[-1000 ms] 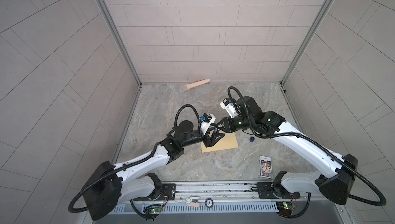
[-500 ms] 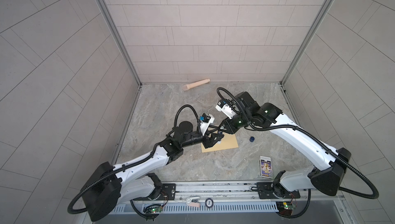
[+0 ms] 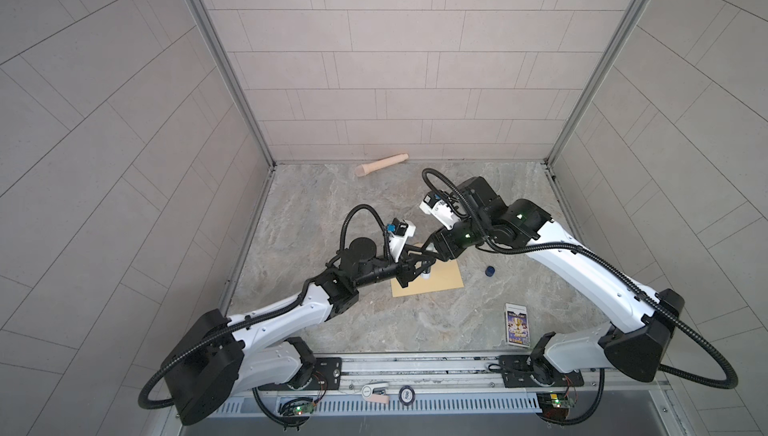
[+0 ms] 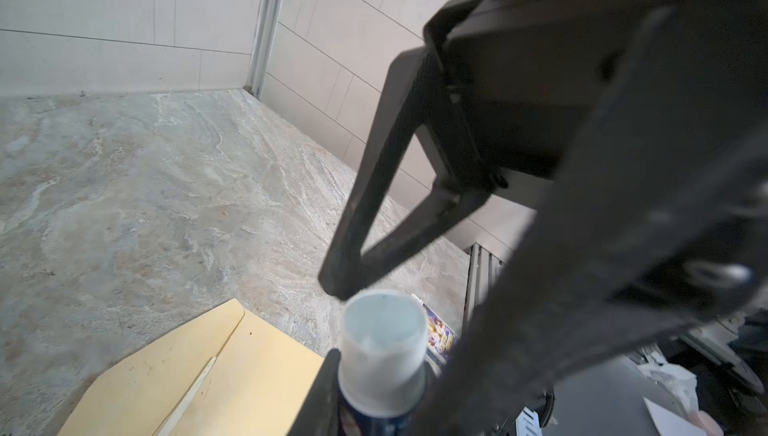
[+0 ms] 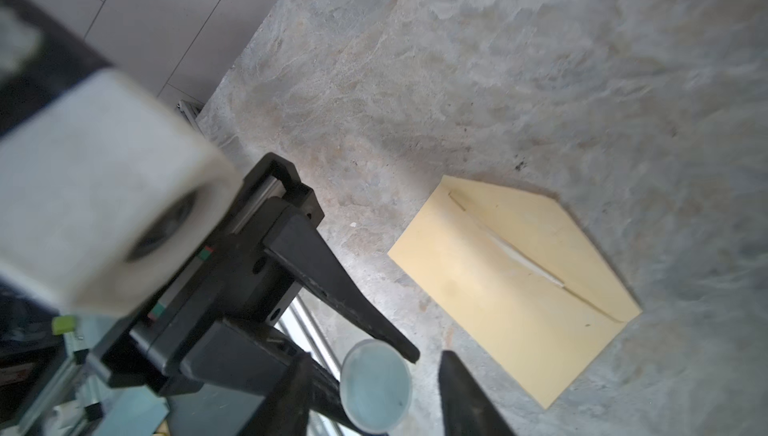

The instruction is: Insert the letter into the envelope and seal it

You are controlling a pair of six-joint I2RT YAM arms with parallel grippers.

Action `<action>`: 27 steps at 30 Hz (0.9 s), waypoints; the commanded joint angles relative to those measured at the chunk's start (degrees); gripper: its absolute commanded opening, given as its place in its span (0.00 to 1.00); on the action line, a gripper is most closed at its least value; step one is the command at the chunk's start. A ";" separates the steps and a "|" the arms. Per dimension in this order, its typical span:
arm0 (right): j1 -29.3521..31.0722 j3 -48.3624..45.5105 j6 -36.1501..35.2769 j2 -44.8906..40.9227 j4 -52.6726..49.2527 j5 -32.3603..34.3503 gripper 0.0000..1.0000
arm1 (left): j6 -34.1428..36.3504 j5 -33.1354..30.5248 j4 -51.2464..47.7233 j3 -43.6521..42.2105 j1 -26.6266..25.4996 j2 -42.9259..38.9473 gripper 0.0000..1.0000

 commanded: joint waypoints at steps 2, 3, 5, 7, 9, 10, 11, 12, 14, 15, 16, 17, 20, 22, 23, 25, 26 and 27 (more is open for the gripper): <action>2.18 -13.79 -0.73 -14.35 18.93 14.56 0.68 | -13.40 -11.06 11.04 -0.71 0.49 3.26 0.00; 3.23 -21.22 -1.89 -19.49 27.17 19.07 0.71 | -15.37 -12.96 11.61 -0.11 0.56 3.76 0.00; 7.10 -35.00 -6.64 -27.83 45.02 27.81 0.81 | -16.54 -16.85 11.47 0.66 0.52 4.21 0.00; 14.32 -48.14 -15.01 -31.29 63.32 33.84 0.84 | -21.80 -23.15 13.65 -0.30 0.54 4.43 0.00; 20.91 -53.66 -22.74 -29.69 70.86 42.87 0.84 | -24.81 -25.08 18.73 -1.29 0.75 5.20 0.00; 22.36 -54.51 -24.48 -28.02 72.87 45.36 0.83 | -26.23 -25.66 20.77 -1.67 0.76 5.59 0.00; 22.76 -54.97 -24.40 -26.76 74.08 46.69 0.83 | -27.23 -26.00 22.36 -1.95 0.76 5.78 0.00; 22.74 -55.83 -23.26 -25.41 76.37 47.89 0.82 | -28.17 -26.13 23.92 -2.30 0.84 6.03 0.00; 22.74 -58.08 -22.50 -24.04 82.87 48.20 0.81 | -30.96 -27.07 26.49 -3.41 0.93 6.17 0.00; 22.74 -59.17 -21.97 -23.18 86.46 49.64 0.81 | -31.89 -27.21 28.62 -4.09 1.04 6.39 0.00; 22.74 -59.89 -21.99 -22.65 88.66 50.33 0.81 | -32.58 -27.06 30.62 -4.65 1.11 6.65 0.00; 22.48 -59.91 -20.87 -22.04 89.39 51.17 0.81 | -33.07 -27.09 32.21 -5.23 1.10 6.98 0.00; 20.94 -59.37 -18.56 -20.42 90.21 49.61 0.81 | -35.07 -27.32 37.51 -6.92 1.11 8.85 0.00; 20.16 -58.72 -17.64 -18.89 91.17 48.37 0.81 | -36.90 -27.32 41.31 -7.51 1.11 10.85 0.00; 19.79 -58.22 -17.49 -17.99 91.44 47.18 0.80 | -37.74 -26.96 41.20 -7.16 1.17 11.36 0.00; 19.41 -57.54 -17.79 -16.19 92.43 46.37 0.76 | -37.95 -25.17 41.17 -5.88 1.11 12.06 0.00; 19.31 -57.44 -18.13 -15.69 92.87 45.59 0.74 | -38.29 -24.72 41.35 -5.51 1.11 12.26 0.00; 19.15 -57.19 -18.80 -15.32 92.85 44.63 0.71 | -38.26 -24.42 41.31 -5.33 1.11 12.16 0.00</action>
